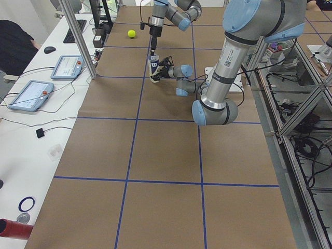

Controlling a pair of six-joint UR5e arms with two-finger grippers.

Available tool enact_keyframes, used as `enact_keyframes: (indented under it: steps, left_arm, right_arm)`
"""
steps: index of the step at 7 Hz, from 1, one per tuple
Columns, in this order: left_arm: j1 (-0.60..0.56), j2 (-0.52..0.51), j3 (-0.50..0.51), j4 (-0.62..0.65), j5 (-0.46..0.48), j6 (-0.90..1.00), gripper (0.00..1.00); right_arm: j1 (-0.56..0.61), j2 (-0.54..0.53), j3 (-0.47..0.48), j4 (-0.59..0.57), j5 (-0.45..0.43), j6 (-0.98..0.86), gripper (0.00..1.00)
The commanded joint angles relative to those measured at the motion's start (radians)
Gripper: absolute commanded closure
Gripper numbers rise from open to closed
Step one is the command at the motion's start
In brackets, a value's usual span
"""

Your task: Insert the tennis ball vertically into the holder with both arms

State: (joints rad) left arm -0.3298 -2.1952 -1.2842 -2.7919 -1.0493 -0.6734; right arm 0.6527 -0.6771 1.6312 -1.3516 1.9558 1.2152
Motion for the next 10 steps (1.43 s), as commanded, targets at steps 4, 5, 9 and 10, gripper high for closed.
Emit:
enact_keyframes:
  steps: [4, 5, 9, 10]
  left_arm:
    - [-0.002, 0.000, -0.004, 0.002, 0.000, 0.008, 0.20]
    - [-0.002, 0.000, -0.004, 0.002, 0.000, 0.008, 0.20]
    - [-0.008, -0.001, -0.007, 0.002, 0.000, 0.008, 0.20]
    - [-0.009, -0.001, -0.007, 0.002, 0.000, 0.008, 0.20]
  right_arm:
    - [0.284, -0.089, -0.011, -0.084, 0.162, -0.275, 0.01]
    - [0.365, -0.100, -0.049, -0.150, 0.166, -0.457, 0.01]
    - [0.554, -0.243, -0.407, 0.176, 0.212, -0.827, 0.01]
    - [0.580, -0.266, -0.538, 0.321, 0.210, -0.911, 0.01]
